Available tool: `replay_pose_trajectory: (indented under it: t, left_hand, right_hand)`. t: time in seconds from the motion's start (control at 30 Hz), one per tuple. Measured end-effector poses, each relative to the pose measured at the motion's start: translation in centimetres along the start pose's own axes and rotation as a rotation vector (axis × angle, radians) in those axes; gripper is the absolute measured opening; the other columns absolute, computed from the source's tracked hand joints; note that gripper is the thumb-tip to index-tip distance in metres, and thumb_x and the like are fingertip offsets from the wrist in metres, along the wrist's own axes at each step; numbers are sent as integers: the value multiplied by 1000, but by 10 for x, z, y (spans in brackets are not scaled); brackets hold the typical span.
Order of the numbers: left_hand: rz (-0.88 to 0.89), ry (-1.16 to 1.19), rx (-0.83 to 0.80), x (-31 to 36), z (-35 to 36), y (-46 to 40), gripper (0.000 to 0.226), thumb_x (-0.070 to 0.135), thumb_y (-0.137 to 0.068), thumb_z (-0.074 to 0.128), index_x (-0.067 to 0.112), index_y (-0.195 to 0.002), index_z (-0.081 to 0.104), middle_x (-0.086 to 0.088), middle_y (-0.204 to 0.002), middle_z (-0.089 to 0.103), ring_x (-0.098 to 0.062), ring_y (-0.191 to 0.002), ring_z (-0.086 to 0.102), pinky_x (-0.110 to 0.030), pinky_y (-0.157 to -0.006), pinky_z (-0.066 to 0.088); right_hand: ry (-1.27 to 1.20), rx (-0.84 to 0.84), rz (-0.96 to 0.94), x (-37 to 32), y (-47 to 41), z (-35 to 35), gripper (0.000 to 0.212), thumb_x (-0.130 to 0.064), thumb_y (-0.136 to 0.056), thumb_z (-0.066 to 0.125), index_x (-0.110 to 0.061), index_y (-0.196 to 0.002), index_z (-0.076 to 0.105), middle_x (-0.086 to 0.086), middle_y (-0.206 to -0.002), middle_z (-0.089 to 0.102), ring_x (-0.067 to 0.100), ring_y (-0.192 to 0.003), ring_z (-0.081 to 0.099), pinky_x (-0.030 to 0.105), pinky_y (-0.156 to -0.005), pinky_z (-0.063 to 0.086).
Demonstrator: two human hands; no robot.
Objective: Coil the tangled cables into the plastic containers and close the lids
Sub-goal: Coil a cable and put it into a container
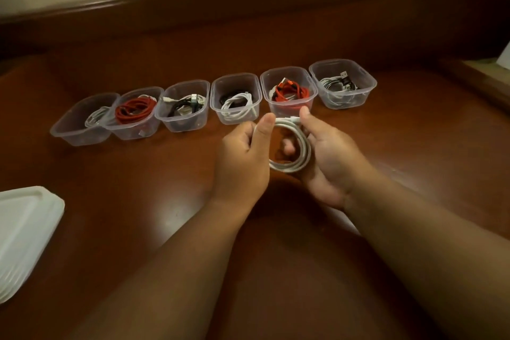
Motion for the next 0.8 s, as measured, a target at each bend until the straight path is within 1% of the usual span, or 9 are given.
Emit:
replay_pose_trajectory:
  t: [0.1, 0.2, 0.27, 0.33, 0.43, 0.5, 0.57, 0.7, 0.8]
  left_hand:
    - [55, -66, -56, 4, 3, 5, 54, 47, -95, 52, -1, -70, 52, 4, -55, 42, -4, -50, 36, -22, -48, 31]
    - [108, -111, -115, 7, 5, 8, 47, 47, -93, 52, 9, -65, 54, 9, -53, 43, -5, -50, 40, -18, -47, 31]
    - [140, -151, -156, 8, 5, 9, 43, 47, -93, 54, 11, -71, 61, 6, -59, 54, -9, -55, 49, -21, -50, 37]
    - [169, -177, -170, 7, 3, 8, 32, 39, -97, 59, 11, -85, 69, 2, -70, 64, -13, -65, 58, -25, -56, 45]
    - [203, -167, -105, 10, -5, 5, 16, 26, -93, 62, 18, -106, 68, 12, -81, 59, -4, -70, 55, -15, -62, 43]
    - [206, -127, -75, 10, -10, 2, 11, 20, -92, 60, 23, -103, 61, 13, -82, 54, -2, -71, 52, -14, -65, 44]
    - [211, -117, -53, 9, -13, 1, 12, 15, -92, 62, 26, -94, 58, 4, -87, 54, -5, -76, 53, -18, -70, 46]
    - [242, -238, 13, 8, -13, 0, 13, 15, -87, 73, 25, -94, 70, 3, -100, 59, -10, -95, 59, -20, -82, 49]
    - [139, -114, -45, 16, -7, 6, 14, 13, -93, 66, 25, -97, 72, 8, -94, 71, -5, -90, 66, -20, -79, 53]
  right_hand:
    - [109, 167, -136, 1, 2, -3, 40, -41, -105, 39, -15, -85, 62, 2, -54, 48, 15, -53, 47, 31, -59, 46]
    - [283, 279, -231, 1, 2, -7, 36, -45, -99, 46, -24, -78, 67, 11, -82, 68, 29, -79, 64, 48, -81, 53]
    - [319, 310, -270, -4, 3, -9, 35, -41, -99, 49, -24, -73, 66, 6, -73, 62, 23, -70, 58, 45, -72, 49]
    - [342, 308, -300, -11, 4, -11, 34, -32, -102, 49, -23, -72, 62, -7, -56, 51, 11, -54, 47, 33, -59, 41]
    - [465, 270, -364, -18, 4, -14, 34, -26, -103, 48, -22, -70, 57, -14, -49, 40, 10, -50, 34, 31, -54, 31]
    - [526, 237, -379, -22, 5, -14, 34, -24, -104, 47, -21, -71, 56, -11, -49, 38, 10, -48, 33, 30, -51, 32]
    - [523, 193, -366, -25, 7, -13, 32, -22, -104, 46, -19, -73, 56, -7, -51, 37, 9, -46, 33, 27, -48, 33]
    - [328, 106, -348, -27, 11, -9, 32, -20, -105, 44, -16, -75, 53, -7, -50, 32, 9, -42, 28, 25, -46, 28]
    - [262, 124, -368, -25, 11, -9, 33, -23, -106, 43, -17, -74, 51, -8, -50, 32, 9, -43, 28, 28, -49, 29]
Point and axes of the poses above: each hand's wrist, its own y-axis away from the middle knuckle, its own z-axis out of the palm, x = y × z, the point moved 2 cm from there along -y, towards the middle knuckle
